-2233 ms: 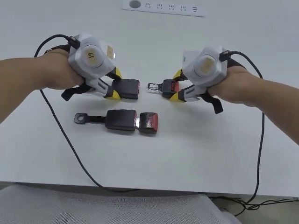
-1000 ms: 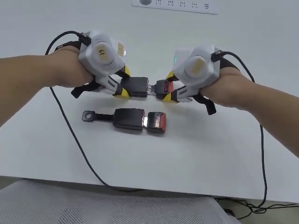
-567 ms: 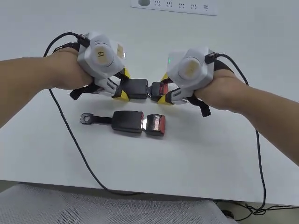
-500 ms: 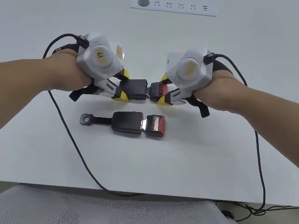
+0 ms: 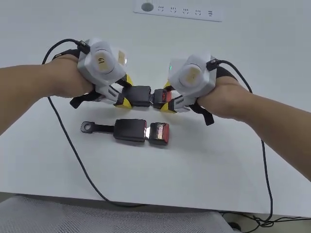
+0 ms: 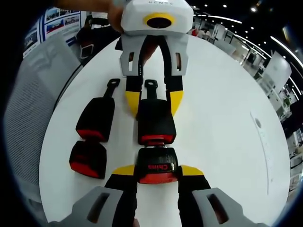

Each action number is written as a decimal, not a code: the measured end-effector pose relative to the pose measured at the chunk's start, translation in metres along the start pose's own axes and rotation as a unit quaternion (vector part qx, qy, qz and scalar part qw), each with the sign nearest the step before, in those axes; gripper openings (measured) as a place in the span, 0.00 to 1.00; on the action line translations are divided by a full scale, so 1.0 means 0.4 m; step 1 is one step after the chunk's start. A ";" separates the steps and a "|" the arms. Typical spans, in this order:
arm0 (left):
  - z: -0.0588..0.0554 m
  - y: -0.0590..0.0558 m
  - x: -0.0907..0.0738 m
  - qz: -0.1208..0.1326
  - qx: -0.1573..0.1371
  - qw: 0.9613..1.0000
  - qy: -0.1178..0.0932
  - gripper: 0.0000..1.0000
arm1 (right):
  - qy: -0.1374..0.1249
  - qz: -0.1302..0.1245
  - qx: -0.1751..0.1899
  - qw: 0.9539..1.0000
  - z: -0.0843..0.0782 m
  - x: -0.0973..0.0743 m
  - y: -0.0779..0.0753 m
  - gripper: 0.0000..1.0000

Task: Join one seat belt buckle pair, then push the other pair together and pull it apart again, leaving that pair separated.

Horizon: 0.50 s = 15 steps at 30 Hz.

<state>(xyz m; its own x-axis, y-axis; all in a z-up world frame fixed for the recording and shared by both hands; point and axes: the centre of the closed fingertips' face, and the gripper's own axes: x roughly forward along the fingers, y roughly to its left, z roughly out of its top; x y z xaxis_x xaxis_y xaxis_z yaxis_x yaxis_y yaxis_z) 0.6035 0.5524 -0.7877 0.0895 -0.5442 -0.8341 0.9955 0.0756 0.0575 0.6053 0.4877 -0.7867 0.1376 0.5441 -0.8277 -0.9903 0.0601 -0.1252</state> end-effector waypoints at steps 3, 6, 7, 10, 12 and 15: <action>-0.002 0.001 0.000 0.002 -0.003 1.000 -0.002 0.31 | -0.001 -0.001 -0.001 1.000 0.001 -0.003 0.004 0.28; -0.003 0.001 0.000 0.001 -0.003 1.000 0.000 0.31 | 0.001 0.000 0.000 1.000 -0.003 -0.004 0.003 0.28; -0.004 0.002 0.000 0.000 -0.003 1.000 0.002 0.31 | 0.002 0.000 -0.001 1.000 -0.005 -0.005 0.003 0.29; -0.005 0.001 0.000 0.000 -0.004 1.000 0.002 0.31 | 0.005 0.000 0.000 1.000 -0.018 -0.012 0.000 0.29; -0.006 0.003 0.000 0.000 -0.004 1.000 0.001 0.31 | 0.009 -0.001 0.001 1.000 -0.030 -0.016 -0.006 0.29; -0.007 0.003 0.000 -0.001 -0.003 1.000 0.002 0.31 | -0.002 0.002 0.013 1.000 -0.035 -0.022 -0.003 0.30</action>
<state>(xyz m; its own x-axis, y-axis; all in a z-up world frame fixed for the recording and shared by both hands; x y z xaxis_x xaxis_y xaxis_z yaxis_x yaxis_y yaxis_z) 0.6046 0.5549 -0.7892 0.0867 -0.5415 -0.8362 0.9955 0.0789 0.0521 0.6054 0.4711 -0.7869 0.1328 0.5472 -0.8264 -0.9911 0.0786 -0.1072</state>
